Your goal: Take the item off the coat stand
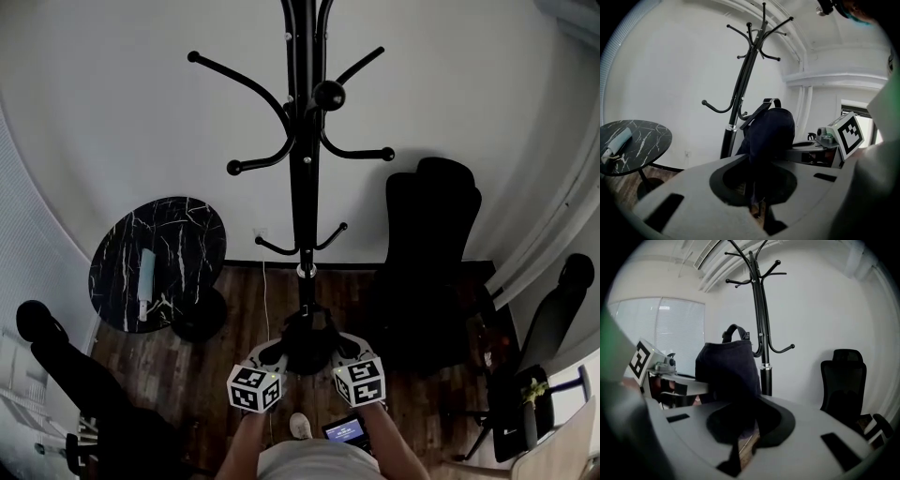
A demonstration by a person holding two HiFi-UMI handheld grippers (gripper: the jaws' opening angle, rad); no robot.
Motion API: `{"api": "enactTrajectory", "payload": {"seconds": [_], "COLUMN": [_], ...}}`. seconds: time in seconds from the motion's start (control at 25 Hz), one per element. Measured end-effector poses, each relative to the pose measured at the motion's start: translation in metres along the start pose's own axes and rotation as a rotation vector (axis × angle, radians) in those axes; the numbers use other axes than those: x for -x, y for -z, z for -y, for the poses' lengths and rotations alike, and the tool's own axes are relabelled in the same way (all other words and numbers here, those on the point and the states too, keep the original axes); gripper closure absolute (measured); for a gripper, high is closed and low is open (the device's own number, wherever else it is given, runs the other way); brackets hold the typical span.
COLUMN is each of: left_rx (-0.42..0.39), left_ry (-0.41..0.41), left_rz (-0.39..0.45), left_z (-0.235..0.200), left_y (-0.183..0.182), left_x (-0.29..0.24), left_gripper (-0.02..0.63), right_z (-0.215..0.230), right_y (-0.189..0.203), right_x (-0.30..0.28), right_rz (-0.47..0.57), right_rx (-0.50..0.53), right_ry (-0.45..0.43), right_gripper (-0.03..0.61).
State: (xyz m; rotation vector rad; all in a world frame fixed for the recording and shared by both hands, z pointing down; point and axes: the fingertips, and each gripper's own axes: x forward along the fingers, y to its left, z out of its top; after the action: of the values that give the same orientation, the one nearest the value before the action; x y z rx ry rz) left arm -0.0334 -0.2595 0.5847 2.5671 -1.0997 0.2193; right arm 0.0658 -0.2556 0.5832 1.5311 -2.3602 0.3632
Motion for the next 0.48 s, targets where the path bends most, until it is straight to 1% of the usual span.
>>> {"api": "enactTrajectory", "payload": {"seconds": [0.2,0.48], "left_rx": [0.018,0.001], "left_ry": [-0.044,-0.073], "left_rz": [0.041,0.092], "left_z": [0.022,0.059], "left_y": [-0.004,-0.003], "left_x": [0.021,0.05], "left_gripper": [0.586,0.586], "right_z": [-0.008,-0.019], "right_y": [-0.008,-0.008], "right_x": [0.025,0.069], "right_rz": [0.023,0.083], "right_rx": [0.026,0.016], "right_ry": [-0.017,-0.017], "right_gripper": [0.551,0.552]}}
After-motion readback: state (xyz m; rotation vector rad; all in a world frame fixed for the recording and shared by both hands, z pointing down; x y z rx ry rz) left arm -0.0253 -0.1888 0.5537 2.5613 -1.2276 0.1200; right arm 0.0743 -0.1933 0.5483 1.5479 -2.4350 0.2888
